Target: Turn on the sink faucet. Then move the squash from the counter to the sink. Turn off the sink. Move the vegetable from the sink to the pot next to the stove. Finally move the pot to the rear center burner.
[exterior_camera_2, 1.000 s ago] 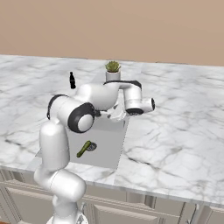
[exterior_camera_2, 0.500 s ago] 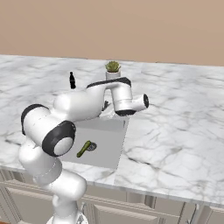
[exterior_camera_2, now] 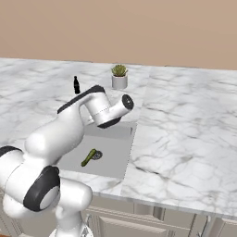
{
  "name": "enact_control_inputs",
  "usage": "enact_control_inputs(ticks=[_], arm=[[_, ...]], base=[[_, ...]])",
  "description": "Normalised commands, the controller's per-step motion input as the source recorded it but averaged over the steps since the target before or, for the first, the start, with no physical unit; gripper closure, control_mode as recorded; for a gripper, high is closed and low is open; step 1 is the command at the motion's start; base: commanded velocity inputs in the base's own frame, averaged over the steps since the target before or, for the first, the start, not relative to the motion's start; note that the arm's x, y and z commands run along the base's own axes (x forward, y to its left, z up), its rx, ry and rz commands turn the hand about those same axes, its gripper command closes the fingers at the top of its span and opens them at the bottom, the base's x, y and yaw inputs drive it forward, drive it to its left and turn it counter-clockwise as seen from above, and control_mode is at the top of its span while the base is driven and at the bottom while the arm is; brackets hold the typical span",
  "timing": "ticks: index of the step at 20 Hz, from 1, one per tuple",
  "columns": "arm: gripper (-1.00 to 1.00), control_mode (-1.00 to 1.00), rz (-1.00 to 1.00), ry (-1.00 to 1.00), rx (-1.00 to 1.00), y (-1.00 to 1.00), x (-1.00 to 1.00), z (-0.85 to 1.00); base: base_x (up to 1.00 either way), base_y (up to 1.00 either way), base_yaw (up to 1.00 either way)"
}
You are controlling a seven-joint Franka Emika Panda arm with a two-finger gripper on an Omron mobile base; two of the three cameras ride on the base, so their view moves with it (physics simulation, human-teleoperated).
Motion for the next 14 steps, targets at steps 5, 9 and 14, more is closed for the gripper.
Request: enact_control_inputs(ticks=[5, 9, 14], arm=[[-1.0, -1.0, -0.29, 0.41, -0.19, 0.55, -0.14, 0.0], [-1.0, -1.0, -0.25, 0.43, -0.16, 0.25, -0.01, -0.05], [-1.0, -1.0, -0.26, 0.32, -0.08, 0.04, 0.0, -0.27]], base=[[0.0, 0.0, 0.0], [0.0, 0.0, 0.0], [0.0, 0.0, 0.0]])
